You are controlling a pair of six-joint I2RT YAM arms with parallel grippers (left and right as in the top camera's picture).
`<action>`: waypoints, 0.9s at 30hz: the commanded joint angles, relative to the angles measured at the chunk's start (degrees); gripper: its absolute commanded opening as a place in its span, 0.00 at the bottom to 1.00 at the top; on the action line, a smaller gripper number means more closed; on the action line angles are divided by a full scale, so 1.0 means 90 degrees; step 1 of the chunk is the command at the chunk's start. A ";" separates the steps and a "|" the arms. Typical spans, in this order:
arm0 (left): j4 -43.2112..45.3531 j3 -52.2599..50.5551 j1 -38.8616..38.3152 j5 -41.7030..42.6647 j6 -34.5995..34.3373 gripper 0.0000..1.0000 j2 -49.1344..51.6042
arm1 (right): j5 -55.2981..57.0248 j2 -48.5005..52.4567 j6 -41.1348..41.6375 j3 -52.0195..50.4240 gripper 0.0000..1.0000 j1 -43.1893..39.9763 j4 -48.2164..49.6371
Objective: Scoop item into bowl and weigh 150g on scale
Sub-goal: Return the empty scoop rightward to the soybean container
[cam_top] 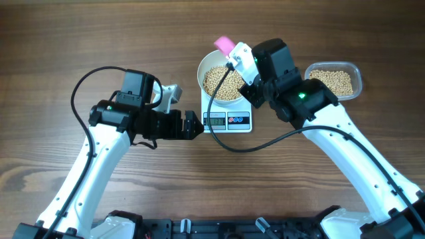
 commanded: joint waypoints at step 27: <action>-0.0005 0.0002 -0.0005 -0.0063 -0.0015 1.00 0.0012 | -0.2135 -0.0066 0.1778 0.0124 0.04 -0.5442 -0.1717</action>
